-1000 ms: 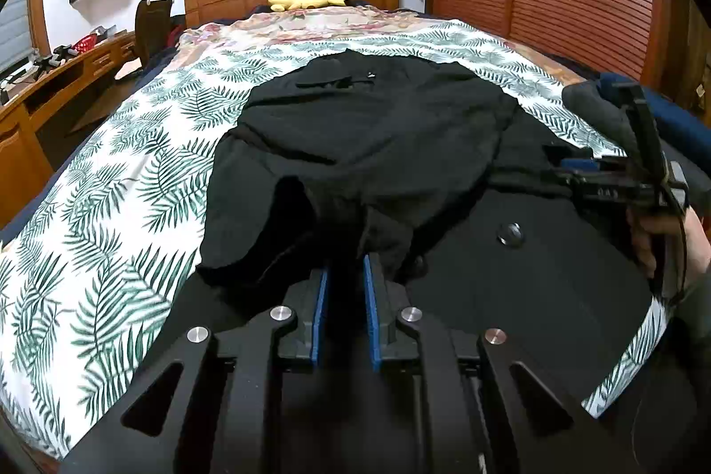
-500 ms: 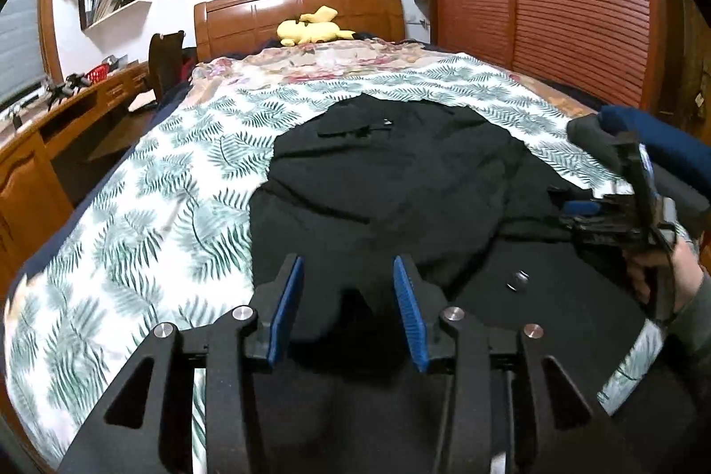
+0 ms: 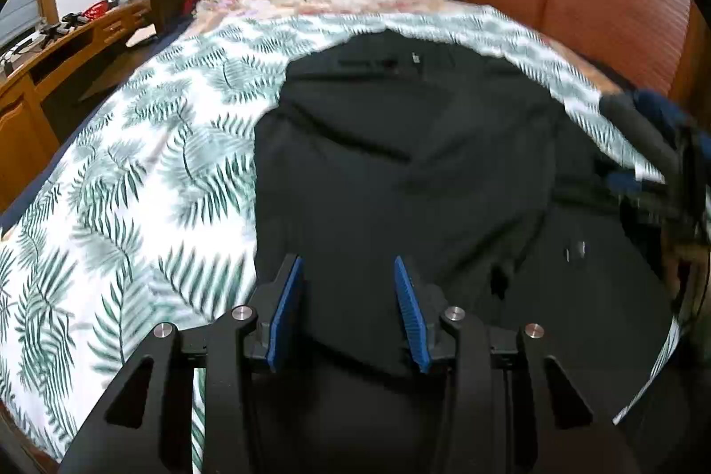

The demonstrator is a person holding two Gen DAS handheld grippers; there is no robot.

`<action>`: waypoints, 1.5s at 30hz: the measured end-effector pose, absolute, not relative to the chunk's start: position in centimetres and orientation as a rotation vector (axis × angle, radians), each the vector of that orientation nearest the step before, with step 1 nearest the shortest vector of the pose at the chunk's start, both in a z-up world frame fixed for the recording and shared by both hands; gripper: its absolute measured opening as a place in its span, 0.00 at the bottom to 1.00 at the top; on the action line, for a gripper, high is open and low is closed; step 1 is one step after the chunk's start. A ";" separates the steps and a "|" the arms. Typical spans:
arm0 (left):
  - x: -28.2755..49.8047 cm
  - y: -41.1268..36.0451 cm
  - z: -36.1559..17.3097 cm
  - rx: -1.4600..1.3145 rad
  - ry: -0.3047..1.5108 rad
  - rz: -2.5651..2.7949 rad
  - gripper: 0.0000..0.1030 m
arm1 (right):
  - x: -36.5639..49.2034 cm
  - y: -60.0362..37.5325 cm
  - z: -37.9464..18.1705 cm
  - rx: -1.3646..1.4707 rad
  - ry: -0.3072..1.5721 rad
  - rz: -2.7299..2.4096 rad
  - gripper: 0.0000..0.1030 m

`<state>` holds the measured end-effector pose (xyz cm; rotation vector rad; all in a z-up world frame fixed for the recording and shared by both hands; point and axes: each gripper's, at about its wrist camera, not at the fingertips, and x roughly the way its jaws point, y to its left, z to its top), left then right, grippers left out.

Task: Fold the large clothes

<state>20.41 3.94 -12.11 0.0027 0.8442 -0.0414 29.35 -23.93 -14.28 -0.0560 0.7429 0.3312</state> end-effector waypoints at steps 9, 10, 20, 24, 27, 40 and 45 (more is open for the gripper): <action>17.7 2.9 -13.7 0.041 0.854 -0.024 0.43 | 29.2 -24.1 -14.2 -0.051 0.738 0.329 0.51; 17.6 3.0 -13.7 0.034 0.857 -0.026 0.46 | 29.1 -24.1 -14.2 -0.054 0.738 0.327 0.51; 15.8 4.4 -13.6 0.026 0.850 -0.042 0.79 | 29.1 -23.7 -14.2 -0.075 0.738 0.311 0.51; 14.4 5.4 -12.8 -0.004 0.829 -0.071 0.79 | 28.9 -23.7 -14.1 -0.081 0.727 0.304 0.51; 13.4 5.9 -11.9 0.000 0.814 -0.083 0.79 | 28.6 -23.8 -13.9 -0.088 0.712 0.291 0.51; 10.3 7.5 -10.0 0.032 0.747 -0.087 0.79 | 23.9 -24.9 -12.3 -0.104 0.670 0.275 0.53; 9.7 7.7 -10.4 0.010 0.741 -0.081 0.79 | 19.9 -25.5 -11.9 -0.219 0.675 0.263 0.68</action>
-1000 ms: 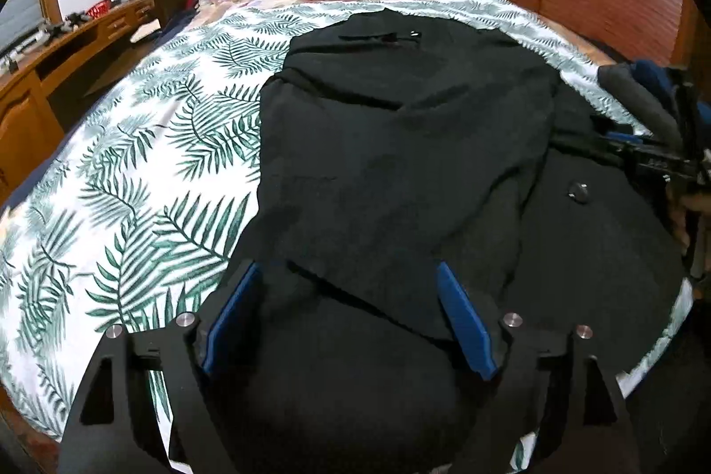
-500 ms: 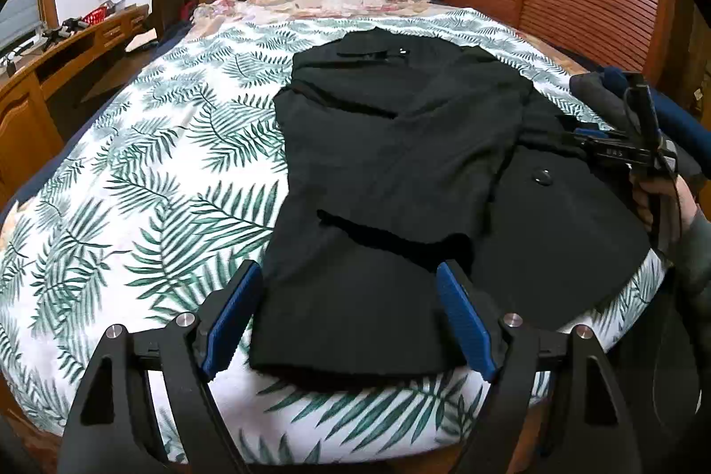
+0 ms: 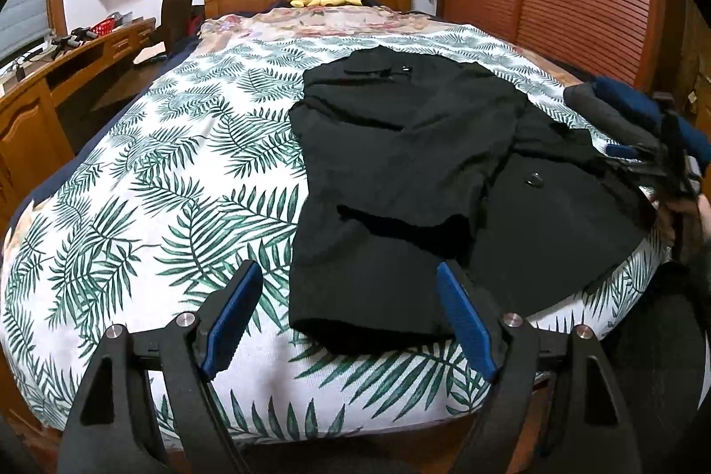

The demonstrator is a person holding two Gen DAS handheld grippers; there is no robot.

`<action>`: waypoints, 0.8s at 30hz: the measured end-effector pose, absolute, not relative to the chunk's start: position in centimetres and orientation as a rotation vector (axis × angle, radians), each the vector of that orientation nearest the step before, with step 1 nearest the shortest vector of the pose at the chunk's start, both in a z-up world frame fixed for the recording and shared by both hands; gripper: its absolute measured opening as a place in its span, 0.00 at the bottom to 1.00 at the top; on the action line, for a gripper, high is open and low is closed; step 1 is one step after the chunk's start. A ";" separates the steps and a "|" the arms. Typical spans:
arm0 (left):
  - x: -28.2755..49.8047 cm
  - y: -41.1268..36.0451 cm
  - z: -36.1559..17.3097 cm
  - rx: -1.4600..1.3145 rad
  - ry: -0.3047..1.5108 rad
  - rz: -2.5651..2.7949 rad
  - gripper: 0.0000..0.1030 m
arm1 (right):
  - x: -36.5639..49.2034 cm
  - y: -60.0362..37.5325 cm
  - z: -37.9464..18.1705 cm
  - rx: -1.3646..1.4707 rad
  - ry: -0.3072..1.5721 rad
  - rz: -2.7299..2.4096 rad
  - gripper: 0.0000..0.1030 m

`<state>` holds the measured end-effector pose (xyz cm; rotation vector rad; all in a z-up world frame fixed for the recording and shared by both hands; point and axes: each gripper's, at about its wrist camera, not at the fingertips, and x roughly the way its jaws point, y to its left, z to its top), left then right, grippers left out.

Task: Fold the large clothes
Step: 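Grasp the coat hem edge with the left gripper while the right gripper grasps it too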

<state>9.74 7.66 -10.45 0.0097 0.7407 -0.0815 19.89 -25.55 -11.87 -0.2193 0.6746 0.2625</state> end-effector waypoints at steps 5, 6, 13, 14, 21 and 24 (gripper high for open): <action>9.3 7.6 -11.1 0.012 0.734 -0.088 0.69 | 17.5 -28.2 -11.5 -0.214 0.731 0.238 0.68; 9.3 7.7 -11.2 0.010 0.736 -0.089 0.65 | 17.2 -29.0 -11.6 -0.196 0.755 0.236 0.68; 9.3 8.6 -12.9 0.006 0.798 -0.040 0.57 | 16.2 -31.8 -12.0 -0.066 0.868 0.252 0.68; 9.3 8.8 -13.1 0.001 0.807 -0.033 0.57 | 15.9 -31.7 -12.1 -0.060 0.872 0.265 0.68; 9.3 9.6 -14.0 -0.024 0.834 -0.025 0.57 | 14.7 -30.7 -12.0 -0.047 0.837 0.343 0.47; 9.5 9.5 -13.9 -0.024 0.835 -0.026 0.57 | 14.1 -30.2 -11.4 -0.041 0.785 0.398 0.30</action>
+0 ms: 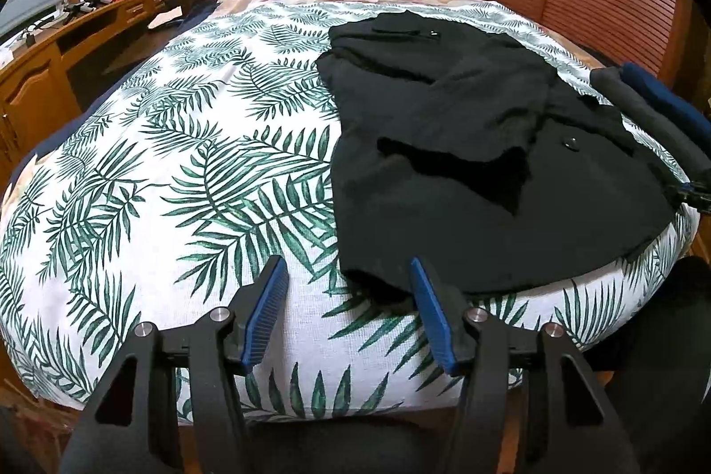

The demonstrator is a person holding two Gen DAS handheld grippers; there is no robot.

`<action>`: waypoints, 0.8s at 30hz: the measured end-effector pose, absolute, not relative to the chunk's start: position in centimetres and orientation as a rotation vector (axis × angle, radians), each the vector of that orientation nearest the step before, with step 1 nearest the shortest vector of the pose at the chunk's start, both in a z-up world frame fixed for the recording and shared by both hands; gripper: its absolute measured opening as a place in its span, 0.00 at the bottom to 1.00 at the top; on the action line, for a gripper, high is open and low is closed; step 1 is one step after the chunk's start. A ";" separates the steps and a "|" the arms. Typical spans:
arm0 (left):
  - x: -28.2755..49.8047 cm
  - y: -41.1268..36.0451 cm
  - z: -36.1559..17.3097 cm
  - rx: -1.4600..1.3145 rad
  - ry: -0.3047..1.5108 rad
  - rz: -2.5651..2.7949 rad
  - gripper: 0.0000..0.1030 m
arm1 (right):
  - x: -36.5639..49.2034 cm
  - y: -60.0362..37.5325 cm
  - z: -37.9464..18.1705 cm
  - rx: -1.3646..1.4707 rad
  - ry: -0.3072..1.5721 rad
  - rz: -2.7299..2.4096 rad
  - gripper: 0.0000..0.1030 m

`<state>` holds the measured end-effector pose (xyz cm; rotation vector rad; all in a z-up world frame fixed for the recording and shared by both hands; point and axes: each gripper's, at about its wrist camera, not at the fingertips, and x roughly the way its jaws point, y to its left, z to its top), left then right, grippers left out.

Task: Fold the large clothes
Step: 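Grasp the coat hem edge with the left gripper while the right gripper grasps it too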

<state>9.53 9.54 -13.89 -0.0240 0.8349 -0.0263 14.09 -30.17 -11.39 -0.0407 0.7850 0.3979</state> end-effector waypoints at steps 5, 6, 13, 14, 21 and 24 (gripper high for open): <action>9.9 9.6 -13.7 -0.060 0.830 -0.060 0.57 | 13.6 -29.8 -10.9 -0.050 0.767 0.400 0.30; 9.9 9.4 -13.7 -0.063 0.828 -0.070 0.54 | 13.7 -29.8 -11.0 -0.049 0.770 0.397 0.30; 10.7 8.6 -13.9 -0.040 0.834 -0.073 0.52 | 14.0 -30.1 -11.6 -0.048 0.798 0.343 0.30; 10.8 8.6 -13.9 -0.042 0.834 -0.073 0.52 | 14.0 -30.3 -11.7 -0.032 0.807 0.343 0.30; 10.9 8.4 -13.3 -0.028 0.811 -0.077 0.06 | 13.6 -30.9 -11.3 0.025 0.797 0.420 0.08; 10.0 8.0 -11.1 -0.014 0.747 -0.083 0.05 | 13.0 -31.1 -9.3 0.026 0.738 0.413 0.07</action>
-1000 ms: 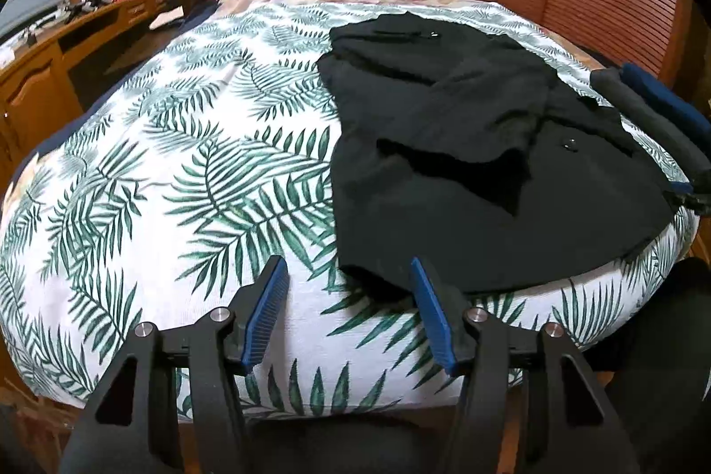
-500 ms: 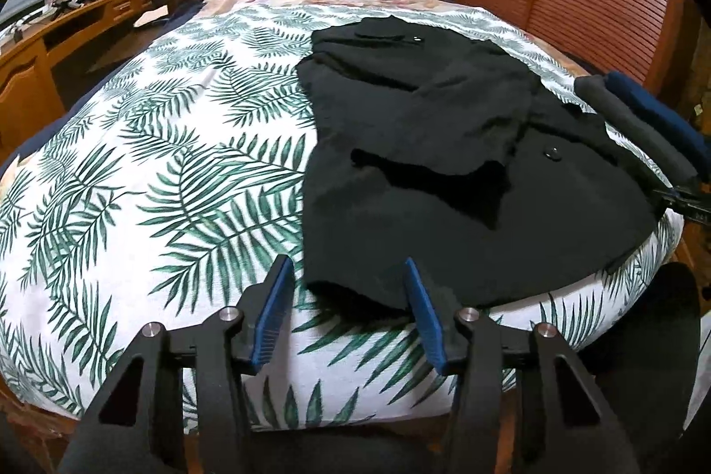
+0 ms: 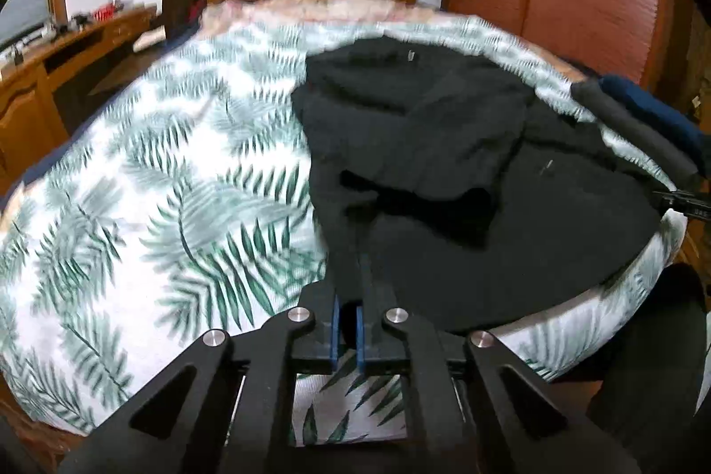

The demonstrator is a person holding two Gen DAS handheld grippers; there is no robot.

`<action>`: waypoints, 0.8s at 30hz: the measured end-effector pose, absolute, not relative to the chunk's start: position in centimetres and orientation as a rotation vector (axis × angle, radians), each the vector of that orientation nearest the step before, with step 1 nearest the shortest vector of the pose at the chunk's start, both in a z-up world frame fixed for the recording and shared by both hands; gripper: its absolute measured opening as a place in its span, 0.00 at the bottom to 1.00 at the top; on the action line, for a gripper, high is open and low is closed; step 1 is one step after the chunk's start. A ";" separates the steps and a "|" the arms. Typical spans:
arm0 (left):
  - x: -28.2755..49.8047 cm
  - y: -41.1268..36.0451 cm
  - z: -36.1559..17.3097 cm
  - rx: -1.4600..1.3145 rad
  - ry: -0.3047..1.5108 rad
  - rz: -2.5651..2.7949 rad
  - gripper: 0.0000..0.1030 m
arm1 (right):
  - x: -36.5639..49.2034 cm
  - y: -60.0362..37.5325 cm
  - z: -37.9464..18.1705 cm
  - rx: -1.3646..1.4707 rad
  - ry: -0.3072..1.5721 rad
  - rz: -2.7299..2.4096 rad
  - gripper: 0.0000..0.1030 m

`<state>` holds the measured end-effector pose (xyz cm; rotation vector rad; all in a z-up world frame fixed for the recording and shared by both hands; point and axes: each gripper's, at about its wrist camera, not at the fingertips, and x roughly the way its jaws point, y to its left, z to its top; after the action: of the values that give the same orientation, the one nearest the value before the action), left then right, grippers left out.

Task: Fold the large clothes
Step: 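Grasp the coat hem edge with the left gripper while the right gripper grasps it too, then lift the coat with both grippers, fold it over onto itself, and release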

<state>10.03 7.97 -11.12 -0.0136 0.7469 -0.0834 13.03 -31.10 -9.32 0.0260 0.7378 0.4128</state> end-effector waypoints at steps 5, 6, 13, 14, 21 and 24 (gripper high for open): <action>8.3 7.2 -5.8 -0.004 0.639 -0.104 0.05 | 10.6 -31.7 -3.7 0.015 0.599 0.396 0.07; 7.8 7.0 -4.6 0.002 0.616 -0.104 0.05 | 9.9 -31.7 -2.5 0.002 0.583 0.394 0.07; 2.5 6.5 1.9 0.021 0.488 -0.111 0.05 | 2.8 -32.2 3.4 -0.071 0.489 0.384 0.07; 1.6 6.4 2.8 0.025 0.472 -0.115 0.05 | 1.5 -32.1 4.0 -0.083 0.476 0.382 0.07; -2.2 6.6 6.2 0.038 0.402 -0.114 0.05 | -5.8 -31.8 8.0 -0.162 0.396 0.388 0.06; -3.8 6.7 7.7 0.039 0.365 -0.119 0.05 | -8.7 -32.3 9.1 -0.161 0.366 0.399 0.06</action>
<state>-3.75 6.70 7.65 0.0388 0.3651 -0.1193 -8.73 -32.35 9.10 -0.1611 0.3663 0.3995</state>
